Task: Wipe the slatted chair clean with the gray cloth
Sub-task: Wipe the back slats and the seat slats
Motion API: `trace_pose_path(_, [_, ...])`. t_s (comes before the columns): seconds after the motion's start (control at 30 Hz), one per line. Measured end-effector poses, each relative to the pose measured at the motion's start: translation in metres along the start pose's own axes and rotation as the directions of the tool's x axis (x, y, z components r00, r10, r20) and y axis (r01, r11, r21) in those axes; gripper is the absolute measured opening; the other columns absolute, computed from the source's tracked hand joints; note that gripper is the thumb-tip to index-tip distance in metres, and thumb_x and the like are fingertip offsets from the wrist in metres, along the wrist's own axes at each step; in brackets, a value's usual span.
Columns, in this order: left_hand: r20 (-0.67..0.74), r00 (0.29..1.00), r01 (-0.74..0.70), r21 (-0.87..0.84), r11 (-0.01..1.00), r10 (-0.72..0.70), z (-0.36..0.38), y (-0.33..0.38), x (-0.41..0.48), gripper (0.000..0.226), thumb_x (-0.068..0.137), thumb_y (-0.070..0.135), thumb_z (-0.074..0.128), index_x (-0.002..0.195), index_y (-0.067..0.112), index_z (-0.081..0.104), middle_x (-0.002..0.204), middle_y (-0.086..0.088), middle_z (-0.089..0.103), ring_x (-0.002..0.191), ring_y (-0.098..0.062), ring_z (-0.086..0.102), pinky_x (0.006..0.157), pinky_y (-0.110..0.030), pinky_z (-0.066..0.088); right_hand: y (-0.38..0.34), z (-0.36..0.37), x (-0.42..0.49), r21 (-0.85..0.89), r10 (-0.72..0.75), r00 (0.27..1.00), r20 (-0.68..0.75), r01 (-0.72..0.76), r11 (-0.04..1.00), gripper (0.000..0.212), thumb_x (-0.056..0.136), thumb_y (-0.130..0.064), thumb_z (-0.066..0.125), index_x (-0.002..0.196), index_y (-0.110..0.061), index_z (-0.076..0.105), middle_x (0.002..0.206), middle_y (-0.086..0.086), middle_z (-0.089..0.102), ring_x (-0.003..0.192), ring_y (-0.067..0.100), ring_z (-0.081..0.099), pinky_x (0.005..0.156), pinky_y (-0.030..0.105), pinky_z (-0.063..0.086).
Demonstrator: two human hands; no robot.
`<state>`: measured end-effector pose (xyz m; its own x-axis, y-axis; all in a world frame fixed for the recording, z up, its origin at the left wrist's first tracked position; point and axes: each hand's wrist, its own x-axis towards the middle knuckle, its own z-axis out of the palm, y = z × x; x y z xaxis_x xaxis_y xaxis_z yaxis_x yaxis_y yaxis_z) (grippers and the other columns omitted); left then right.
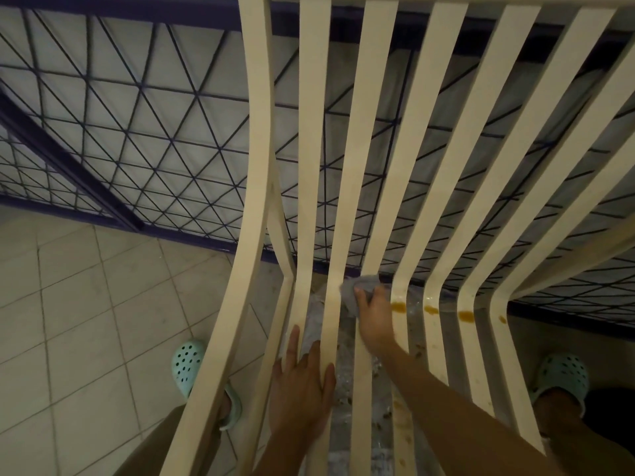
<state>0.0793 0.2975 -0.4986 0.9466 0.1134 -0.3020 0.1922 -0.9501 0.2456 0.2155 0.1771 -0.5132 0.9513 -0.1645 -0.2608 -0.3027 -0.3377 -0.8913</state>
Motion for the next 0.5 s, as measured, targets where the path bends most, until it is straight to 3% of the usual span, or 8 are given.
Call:
trace_pose_path(0.17, [-0.004,1.0,-0.001,-0.019,1.0,0.001,0.0,0.002,-0.002,0.057,0.096,0.057,0.011,0.146,0.035,0.029,0.163,0.004,0.003,0.144,-0.008,-0.026,0.118,-0.042,0.015,0.019,0.0,-0.025,-0.052,0.18,0.983,-0.022,-0.181,0.982,0.023,0.102,-0.033,0.042,0.103,-0.011,0.049,0.084,0.005,0.056,0.072,0.017,0.053,0.07,0.034,0.048])
trace_pose_path(0.23, [-0.005,1.0,0.006,-0.02,1.0,-0.006,0.001,0.001,-0.003,0.057,0.095,0.056,0.01,0.146,0.036,0.028,0.163,0.005,0.001,0.143,-0.007,-0.027,0.118,-0.042,0.016,0.019,-0.002,-0.033,-0.04,0.187,0.982,0.006,-0.187,0.982,0.018,0.102,-0.031,0.043,0.102,-0.014,0.048,0.085,0.001,0.053,0.075,0.016,0.052,0.072,0.027,0.042])
trace_pose_path(0.4, [-0.001,1.0,0.001,-0.023,1.0,-0.001,0.002,0.0,0.0,0.063,0.093,0.058,0.003,0.149,0.036,0.021,0.163,0.006,0.004,0.145,-0.009,-0.023,0.118,-0.044,0.019,0.035,-0.003,-0.062,-0.036,0.162,0.987,0.018,-0.161,0.986,0.019,0.102,-0.021,0.044,0.1,-0.004,0.053,0.085,0.006,0.055,0.074,0.015,0.054,0.057,0.011,0.035])
trace_pose_path(0.5, [0.0,1.0,-0.013,-0.042,0.999,0.013,-0.007,0.002,-0.003,0.06,0.096,0.055,0.009,0.15,0.033,0.021,0.163,0.002,0.003,0.146,-0.011,-0.021,0.117,-0.043,0.022,0.041,-0.005,-0.1,-0.002,0.188,0.982,0.032,-0.188,0.982,0.016,0.102,-0.015,0.043,0.088,-0.012,0.05,0.074,0.003,0.051,0.067,0.017,0.052,0.056,0.018,0.039])
